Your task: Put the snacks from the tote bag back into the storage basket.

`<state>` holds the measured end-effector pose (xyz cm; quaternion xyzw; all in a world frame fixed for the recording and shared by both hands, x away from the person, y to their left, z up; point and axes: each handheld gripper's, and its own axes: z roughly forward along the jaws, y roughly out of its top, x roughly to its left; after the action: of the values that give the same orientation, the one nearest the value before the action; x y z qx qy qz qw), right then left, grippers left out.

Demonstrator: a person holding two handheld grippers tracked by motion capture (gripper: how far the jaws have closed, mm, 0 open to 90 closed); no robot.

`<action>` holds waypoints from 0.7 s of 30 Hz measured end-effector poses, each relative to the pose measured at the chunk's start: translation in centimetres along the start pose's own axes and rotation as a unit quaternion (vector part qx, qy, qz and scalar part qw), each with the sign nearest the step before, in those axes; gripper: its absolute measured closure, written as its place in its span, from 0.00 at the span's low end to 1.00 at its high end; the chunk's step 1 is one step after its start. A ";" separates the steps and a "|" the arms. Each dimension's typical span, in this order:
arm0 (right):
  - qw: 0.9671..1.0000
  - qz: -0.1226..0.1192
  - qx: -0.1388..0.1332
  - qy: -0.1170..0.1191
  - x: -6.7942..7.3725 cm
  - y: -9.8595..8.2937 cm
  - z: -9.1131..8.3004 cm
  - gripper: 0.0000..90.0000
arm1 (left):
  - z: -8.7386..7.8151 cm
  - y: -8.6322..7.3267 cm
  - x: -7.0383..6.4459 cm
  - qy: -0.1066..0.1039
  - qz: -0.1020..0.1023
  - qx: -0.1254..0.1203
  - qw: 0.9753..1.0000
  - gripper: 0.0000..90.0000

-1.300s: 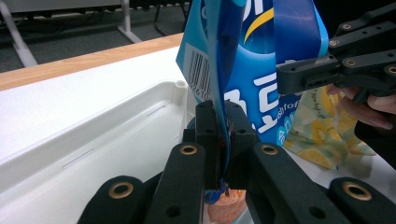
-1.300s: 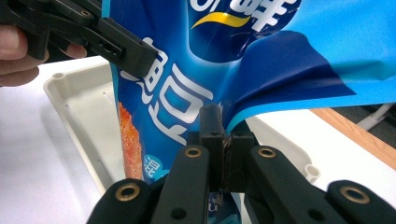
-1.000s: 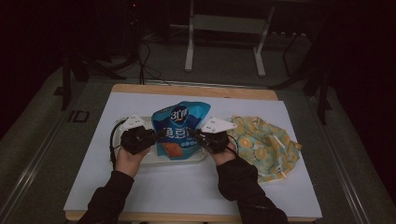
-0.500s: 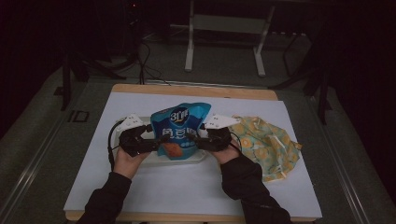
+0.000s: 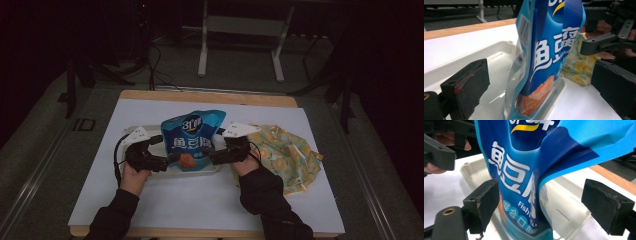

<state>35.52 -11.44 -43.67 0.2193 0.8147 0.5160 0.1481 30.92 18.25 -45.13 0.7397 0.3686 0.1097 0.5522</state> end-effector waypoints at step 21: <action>1.000 -0.017 0.013 -0.015 0.5 -0.9 -2.4 0.16 | -1.0 -2.7 -2.5 -0.005 0.005 0.018 1.000 0.03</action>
<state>33.81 -13.37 -43.49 0.2148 0.8230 0.4990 0.1662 27.44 17.61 -46.55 0.7516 0.3641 0.1021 0.5405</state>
